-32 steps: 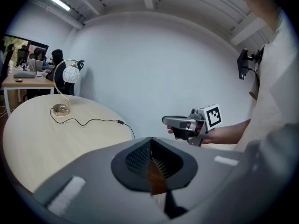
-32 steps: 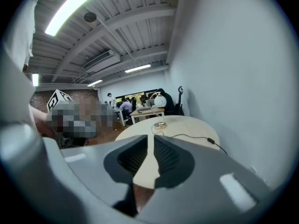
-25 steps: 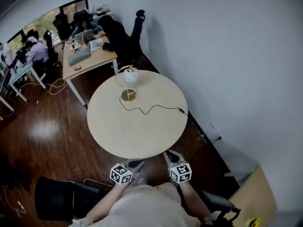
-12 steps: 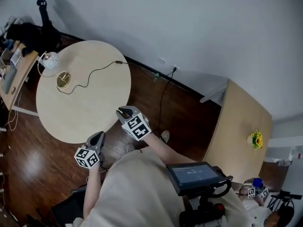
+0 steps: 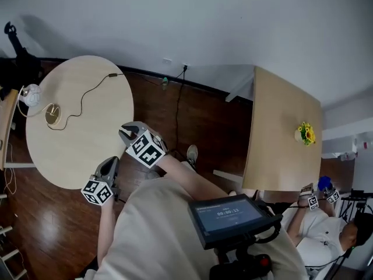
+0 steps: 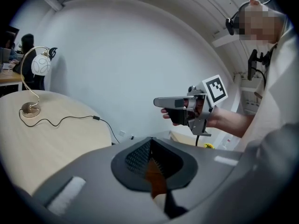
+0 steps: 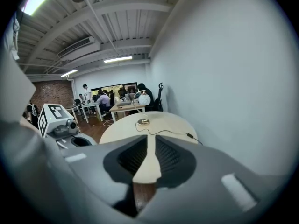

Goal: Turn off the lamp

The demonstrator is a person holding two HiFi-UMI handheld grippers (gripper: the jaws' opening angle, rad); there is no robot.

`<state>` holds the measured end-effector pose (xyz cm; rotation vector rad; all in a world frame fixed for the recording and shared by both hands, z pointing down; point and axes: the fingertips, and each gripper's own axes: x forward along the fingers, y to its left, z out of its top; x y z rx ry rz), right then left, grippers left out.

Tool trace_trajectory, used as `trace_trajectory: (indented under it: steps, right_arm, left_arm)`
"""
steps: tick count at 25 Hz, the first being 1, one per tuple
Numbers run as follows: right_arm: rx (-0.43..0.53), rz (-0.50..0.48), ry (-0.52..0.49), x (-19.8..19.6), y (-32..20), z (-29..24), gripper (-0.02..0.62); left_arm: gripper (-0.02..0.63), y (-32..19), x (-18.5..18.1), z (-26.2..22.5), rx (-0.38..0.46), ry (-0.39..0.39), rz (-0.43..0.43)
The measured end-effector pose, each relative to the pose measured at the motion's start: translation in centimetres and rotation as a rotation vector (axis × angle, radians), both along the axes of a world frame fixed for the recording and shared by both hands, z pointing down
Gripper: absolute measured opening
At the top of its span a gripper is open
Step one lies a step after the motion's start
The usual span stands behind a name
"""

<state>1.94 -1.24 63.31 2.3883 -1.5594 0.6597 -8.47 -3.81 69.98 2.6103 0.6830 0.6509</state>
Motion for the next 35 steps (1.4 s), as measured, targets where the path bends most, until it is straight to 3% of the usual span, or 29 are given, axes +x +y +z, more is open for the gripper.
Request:
trace_trajectory:
  steps: [10,15,23,28,35]
  right_arm:
    - [0.110,0.004,-0.020,-3.1,3.0,0.5,0.072]
    - [0.142,0.103,-0.014,-5.1,8.3,2.7,0.074]
    - [0.077,0.108,-0.065,-7.1,11.1,8.3,0.074]
    - [0.063,0.147,-0.130,-8.1,10.5,9.7,0.058]
    - [-0.011,0.103,-0.090,-8.2,9.8,10.7,-0.006]
  left_arm:
    - [-0.020,2.7,-1.3,1.5,0.000,-0.013,0.050]
    - [-0.020,5.3,-2.9,2.7,-0.005,-0.037,0.096]
    - [-0.020,4.7,-2.7,4.6,-0.018,-0.069,0.028]
    - [-0.020,3.9,-4.8,4.3,-0.004,-0.074,0.003]
    - [-0.020,3.4,-4.9,4.9,0.009,-0.082,0.003]
